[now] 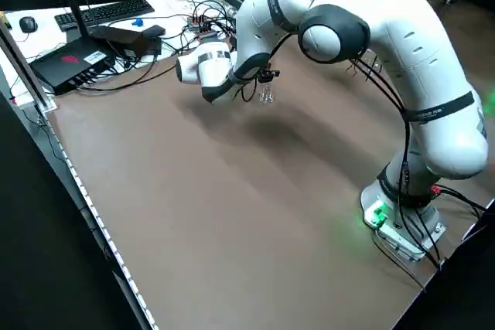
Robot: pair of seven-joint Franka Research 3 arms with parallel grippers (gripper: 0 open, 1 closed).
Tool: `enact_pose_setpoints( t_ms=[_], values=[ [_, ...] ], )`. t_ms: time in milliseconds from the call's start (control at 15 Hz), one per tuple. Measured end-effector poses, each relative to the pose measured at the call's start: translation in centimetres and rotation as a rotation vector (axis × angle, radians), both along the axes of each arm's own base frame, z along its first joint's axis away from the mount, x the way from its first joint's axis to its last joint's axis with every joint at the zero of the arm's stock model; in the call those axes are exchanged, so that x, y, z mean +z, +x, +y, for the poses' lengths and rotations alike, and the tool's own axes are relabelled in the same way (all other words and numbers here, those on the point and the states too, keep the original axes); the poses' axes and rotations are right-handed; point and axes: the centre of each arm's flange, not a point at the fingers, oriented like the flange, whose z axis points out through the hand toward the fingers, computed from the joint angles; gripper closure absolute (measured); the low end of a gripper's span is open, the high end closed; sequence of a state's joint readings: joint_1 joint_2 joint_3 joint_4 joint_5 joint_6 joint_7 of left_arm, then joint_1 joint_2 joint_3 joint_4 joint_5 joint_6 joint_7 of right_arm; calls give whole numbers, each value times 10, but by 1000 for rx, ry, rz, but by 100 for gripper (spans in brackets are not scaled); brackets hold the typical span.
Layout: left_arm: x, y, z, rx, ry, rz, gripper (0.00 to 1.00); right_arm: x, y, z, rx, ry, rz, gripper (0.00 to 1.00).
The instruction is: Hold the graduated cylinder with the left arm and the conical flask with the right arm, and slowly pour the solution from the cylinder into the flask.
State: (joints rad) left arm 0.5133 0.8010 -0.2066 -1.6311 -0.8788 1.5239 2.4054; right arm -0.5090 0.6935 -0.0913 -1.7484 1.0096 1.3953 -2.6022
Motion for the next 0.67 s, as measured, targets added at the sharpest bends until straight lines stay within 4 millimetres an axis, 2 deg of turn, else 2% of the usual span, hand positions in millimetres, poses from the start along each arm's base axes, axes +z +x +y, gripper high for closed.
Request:
enact_pose_setpoints(
  t_ms=[67, 200, 267, 667],
  values=[
    [0, 0, 1, 1, 0, -1, 41, -6, 0, 2, -5, 11, 5, 0],
    [1, 0, 1, 2, 0, -2, 61, -16, -1, 5, -8, 26, 19, 0],
    [1, 0, 1, 3, -2, -3, 65, -20, -2, 6, -8, 30, 23, 0],
    [3, 1, 4, 8, -3, -6, 66, -25, -4, 10, 1, 50, 35, 0]
  ],
)
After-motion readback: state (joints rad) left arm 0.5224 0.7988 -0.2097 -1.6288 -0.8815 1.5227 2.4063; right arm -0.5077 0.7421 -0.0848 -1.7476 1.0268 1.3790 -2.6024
